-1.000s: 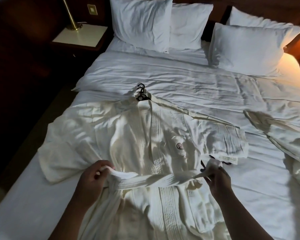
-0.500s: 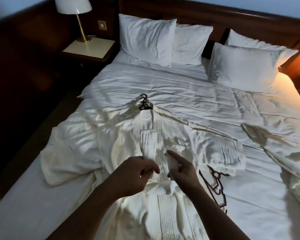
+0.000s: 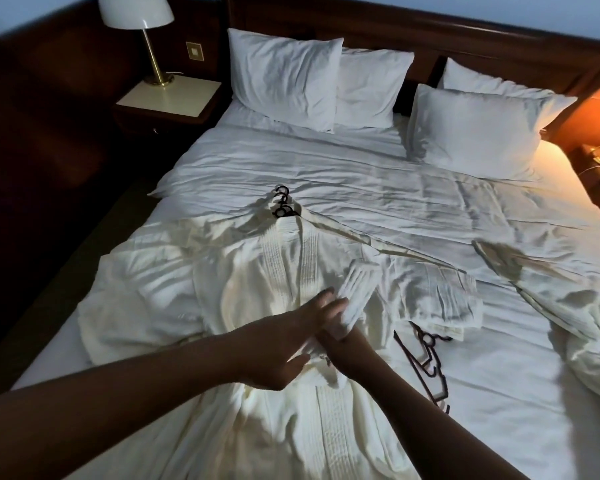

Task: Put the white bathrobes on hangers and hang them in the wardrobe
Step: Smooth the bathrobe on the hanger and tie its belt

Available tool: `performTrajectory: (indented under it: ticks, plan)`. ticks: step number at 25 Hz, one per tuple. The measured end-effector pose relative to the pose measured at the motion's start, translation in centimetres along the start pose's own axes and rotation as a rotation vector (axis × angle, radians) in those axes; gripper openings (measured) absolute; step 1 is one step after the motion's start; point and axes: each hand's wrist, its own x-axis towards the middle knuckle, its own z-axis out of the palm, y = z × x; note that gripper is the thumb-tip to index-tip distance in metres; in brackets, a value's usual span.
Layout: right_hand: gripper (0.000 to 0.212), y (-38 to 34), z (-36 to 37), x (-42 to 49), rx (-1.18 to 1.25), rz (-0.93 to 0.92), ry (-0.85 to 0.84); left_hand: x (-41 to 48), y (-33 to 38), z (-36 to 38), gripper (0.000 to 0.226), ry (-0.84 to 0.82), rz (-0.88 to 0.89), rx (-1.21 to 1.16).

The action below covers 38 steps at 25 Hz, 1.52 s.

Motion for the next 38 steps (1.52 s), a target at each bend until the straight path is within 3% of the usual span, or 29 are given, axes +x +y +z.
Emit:
performTrajectory:
  ticks: [2, 6, 10, 13, 15, 17, 19, 21, 23, 24, 27, 29, 31, 33, 35, 38]
  plan:
    - [0.02, 0.9, -0.6, -0.1, 0.15, 0.108, 0.119, -1.1, -1.9, 1.2, 0.085, 0.066, -0.09, 0.013]
    - [0.047, 1.9, -1.3, 0.1, 0.516, 0.278, 0.178, -2.3, -5.6, 6.3, 0.063, 0.114, -0.393, -0.042]
    - [0.042, 0.6, -2.1, -0.2, 0.825, 0.233, 0.022, -0.4, -6.5, 10.6, 0.071, 0.139, -0.47, -0.266]
    - [0.044, -0.3, -2.1, -0.6, 0.967, 0.245, -0.116, 1.9, -7.3, 10.5, 0.042, 0.269, -0.488, -0.393]
    - [0.034, -1.0, -2.1, -1.4, 0.68, 0.185, -0.251, 3.0, -8.8, 9.1, 0.017, 0.244, -0.554, -0.399]
    - [0.023, -1.5, -1.9, -2.7, 0.205, 0.116, -0.435, 3.2, -9.8, 7.8, 0.023, 0.167, -0.553, -0.416]
    - [0.041, 0.0, -1.4, -3.4, -0.388, 0.159, -0.419, 2.9, -10.2, 7.7, 0.025, 0.149, -0.536, -0.454]
    - [0.039, 1.5, -0.5, -4.1, -0.896, 0.156, -0.222, 2.4, -9.7, 8.2, 0.015, 0.116, -0.507, -0.533]
    - [0.042, 2.6, 0.5, -4.2, -0.925, 0.099, -0.007, 1.9, -8.9, 8.9, 0.011, 0.09, -0.438, -0.638]
    - [0.043, 2.6, 1.0, -4.2, -0.861, 0.075, 0.036, 1.8, -8.7, 9.3, 0.02, 0.074, -0.451, -0.717]
    - [0.046, 3.0, 2.0, -4.1, -0.81, -0.022, 0.023, 2.0, -9.1, 9.8, 0.059, 0.03, -0.731, -0.933]
    - [0.055, 3.1, 2.2, -4.2, -0.825, -0.072, 0.007, 2.4, -9.5, 9.8, 0.061, 0.037, -0.725, -0.902]
    - [0.063, 3.2, 1.9, -3.7, -0.835, -0.085, -0.019, 3.0, -10.6, 9.4, 0.108, 0.07, -0.64, -0.791]
    - [0.067, 3.2, 1.1, -3.3, -0.817, -0.116, -0.064, 3.6, -11.3, 8.4, 0.129, 0.191, -0.565, -0.842]
    - [0.067, 3.1, 0.4, -2.7, -0.744, -0.17, -0.048, 4.4, -10.8, 7.3, 0.104, 0.248, -0.481, -0.889]
    - [0.05, 3.2, -0.5, -1.4, -0.618, -0.243, -0.051, 5.3, -10.5, 6.5, 0.03, 0.306, -0.465, -0.573]
